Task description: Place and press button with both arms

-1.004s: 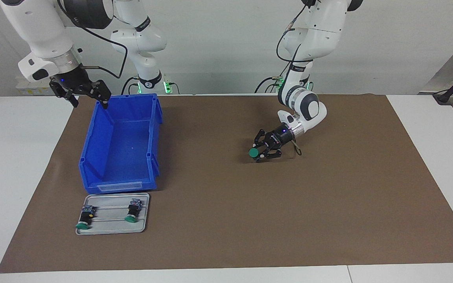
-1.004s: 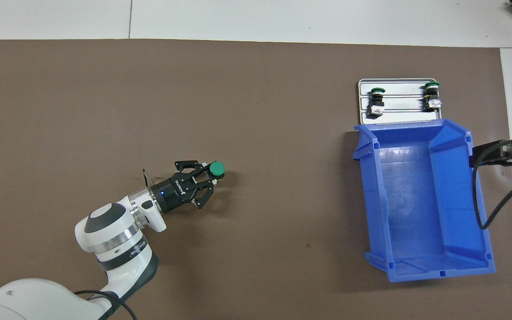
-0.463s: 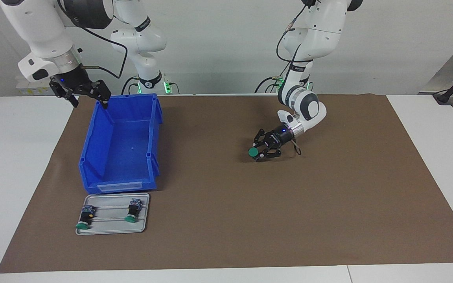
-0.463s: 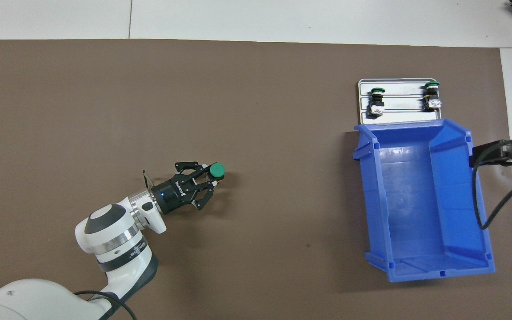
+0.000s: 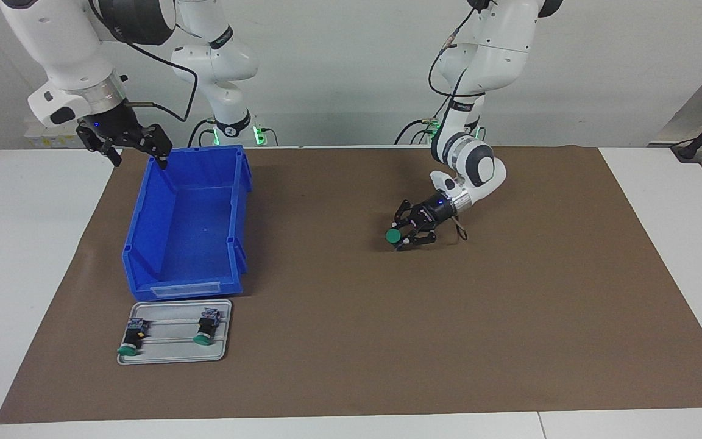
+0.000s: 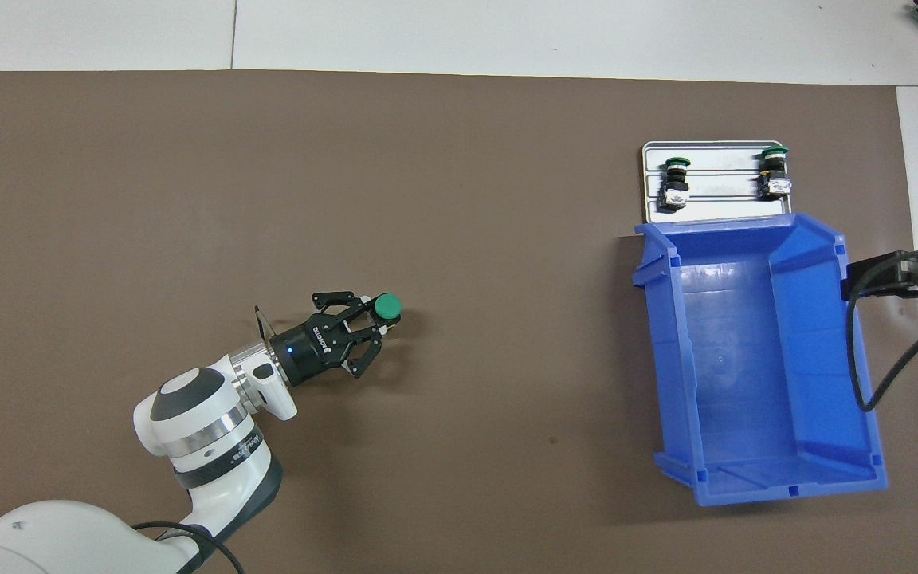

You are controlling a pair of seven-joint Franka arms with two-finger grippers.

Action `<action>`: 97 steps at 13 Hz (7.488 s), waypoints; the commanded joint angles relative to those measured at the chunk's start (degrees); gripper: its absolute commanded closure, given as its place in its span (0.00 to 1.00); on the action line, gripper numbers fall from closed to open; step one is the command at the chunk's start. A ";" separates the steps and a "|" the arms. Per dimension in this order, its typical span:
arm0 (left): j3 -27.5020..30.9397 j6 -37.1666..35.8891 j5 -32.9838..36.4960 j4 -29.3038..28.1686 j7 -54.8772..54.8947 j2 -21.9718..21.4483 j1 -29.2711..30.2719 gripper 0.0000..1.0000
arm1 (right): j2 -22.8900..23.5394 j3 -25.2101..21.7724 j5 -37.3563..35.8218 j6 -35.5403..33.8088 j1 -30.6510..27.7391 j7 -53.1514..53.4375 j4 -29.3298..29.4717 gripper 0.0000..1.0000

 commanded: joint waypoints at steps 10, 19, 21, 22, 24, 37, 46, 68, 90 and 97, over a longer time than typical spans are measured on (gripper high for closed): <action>0.98 -1.44 1.77 -3.27 1.16 -1.84 1.37 0.43 | -1.39 0.03 -0.55 1.10 0.00 0.84 -1.53 0.00; 0.80 -0.74 1.95 -3.80 -1.21 -1.93 0.58 0.35 | -1.39 0.12 -0.55 1.10 0.00 0.84 -1.53 0.00; 0.80 -0.83 2.83 -3.80 -2.61 -1.93 0.58 0.35 | -1.39 0.03 -0.55 1.10 0.00 0.84 -1.53 0.00; 0.80 -1.00 3.35 -3.80 -3.31 -2.02 0.67 0.35 | -1.39 0.03 -0.55 1.10 0.00 0.84 -1.62 0.00; 0.80 -1.09 5.72 -3.97 -4.37 -2.19 1.02 0.35 | -1.39 0.12 -0.55 1.10 0.00 0.84 -1.53 0.00; 0.98 -5.65 26.35 -2.75 -13.41 -2.46 11.98 0.36 | -1.39 0.12 -0.55 1.10 0.00 0.84 -1.53 0.00; 1.07 -7.07 47.82 0.59 -49.58 -12.54 18.51 0.37 | -1.39 0.12 -0.55 1.10 0.00 0.84 -1.53 0.00; 0.19 5.40 121.99 24.16 -157.11 -10.99 -8.90 1.00 | -1.39 0.03 -0.55 1.10 0.00 0.84 -1.53 0.00; 0.36 10.19 126.14 20.53 -164.25 -5.44 -14.36 1.00 | -1.39 0.12 -0.55 1.10 0.00 0.84 -1.53 0.00; 0.98 -2.20 126.14 26.00 -162.85 -11.50 -8.84 0.00 | -1.39 0.12 -0.55 1.10 0.00 0.84 -1.53 0.00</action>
